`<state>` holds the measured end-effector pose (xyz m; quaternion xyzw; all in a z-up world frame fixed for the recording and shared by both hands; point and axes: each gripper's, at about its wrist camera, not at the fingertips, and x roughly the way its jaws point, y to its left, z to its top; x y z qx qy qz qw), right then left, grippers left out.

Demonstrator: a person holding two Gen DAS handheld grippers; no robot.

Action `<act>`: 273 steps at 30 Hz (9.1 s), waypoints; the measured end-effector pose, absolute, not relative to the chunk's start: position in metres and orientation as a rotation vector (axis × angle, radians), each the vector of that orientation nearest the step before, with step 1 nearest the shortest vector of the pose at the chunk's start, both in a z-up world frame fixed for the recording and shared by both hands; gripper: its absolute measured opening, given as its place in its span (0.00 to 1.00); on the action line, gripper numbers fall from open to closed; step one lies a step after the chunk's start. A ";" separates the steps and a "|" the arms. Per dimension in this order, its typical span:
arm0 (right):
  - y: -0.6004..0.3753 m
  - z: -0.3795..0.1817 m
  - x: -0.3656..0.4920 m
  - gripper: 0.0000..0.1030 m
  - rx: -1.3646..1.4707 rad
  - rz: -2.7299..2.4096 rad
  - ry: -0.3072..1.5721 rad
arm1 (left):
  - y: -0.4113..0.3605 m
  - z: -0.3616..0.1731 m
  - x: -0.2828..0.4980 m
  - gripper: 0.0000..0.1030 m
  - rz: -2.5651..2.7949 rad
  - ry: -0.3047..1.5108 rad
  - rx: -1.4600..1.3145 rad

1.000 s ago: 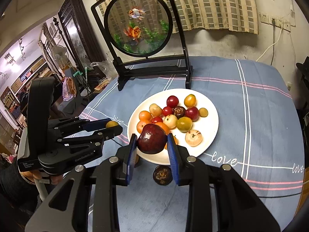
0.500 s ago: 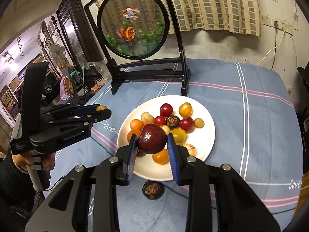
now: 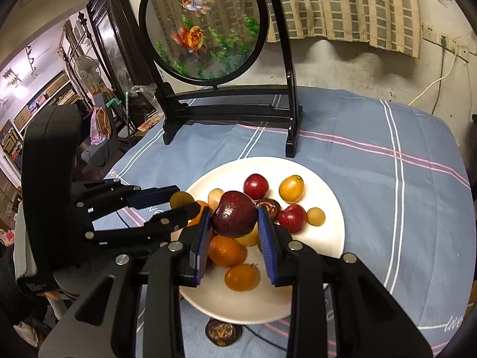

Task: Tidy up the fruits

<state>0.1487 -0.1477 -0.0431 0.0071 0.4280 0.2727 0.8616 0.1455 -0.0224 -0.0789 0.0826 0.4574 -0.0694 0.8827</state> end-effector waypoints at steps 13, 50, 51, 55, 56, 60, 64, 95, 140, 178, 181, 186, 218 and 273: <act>-0.139 -0.066 0.180 0.31 -0.019 0.566 0.951 | -0.028 -0.099 0.163 0.32 -0.145 0.982 0.197; -0.191 0.001 0.036 0.60 0.041 0.430 0.765 | 0.002 -0.025 0.059 0.73 -0.107 0.805 0.132; -0.192 0.006 0.032 0.62 0.046 0.434 0.748 | 0.005 -0.024 0.055 0.73 -0.102 0.800 0.124; -0.207 0.036 0.009 0.90 0.134 0.441 0.661 | 0.013 -0.019 0.041 0.74 -0.094 0.797 0.094; -0.214 0.044 0.000 0.98 0.168 0.423 0.617 | 0.016 -0.018 0.037 0.74 -0.089 0.796 0.088; -0.237 0.074 -0.026 0.99 0.246 0.395 0.469 | 0.028 -0.016 0.029 0.75 -0.072 0.803 0.056; -0.253 0.117 -0.057 0.99 0.256 0.327 0.338 | 0.040 -0.012 0.023 0.75 -0.049 0.801 0.032; -0.219 0.086 -0.053 0.99 0.394 0.632 0.494 | 0.053 -0.024 0.012 0.83 -0.023 0.839 0.050; -0.175 -0.141 0.025 0.43 0.132 0.393 1.161 | 0.011 -0.176 0.057 0.65 -0.140 1.122 0.130; -0.146 -0.103 -0.029 0.43 0.109 0.513 1.090 | -0.014 -0.093 -0.013 0.43 -0.193 0.993 0.187; -0.147 -0.105 -0.032 0.43 0.113 0.514 1.093 | -0.014 -0.094 -0.012 0.43 -0.191 1.000 0.189; -0.145 -0.107 -0.032 0.43 0.117 0.522 1.097 | -0.014 -0.095 -0.010 0.43 -0.190 1.006 0.189; -0.153 -0.046 0.129 0.43 0.044 0.450 0.918 | -0.024 -0.074 0.131 0.43 -0.120 0.936 0.185; -0.198 -0.002 0.064 0.77 0.167 0.313 0.807 | -0.019 0.023 0.073 0.98 -0.083 0.608 0.141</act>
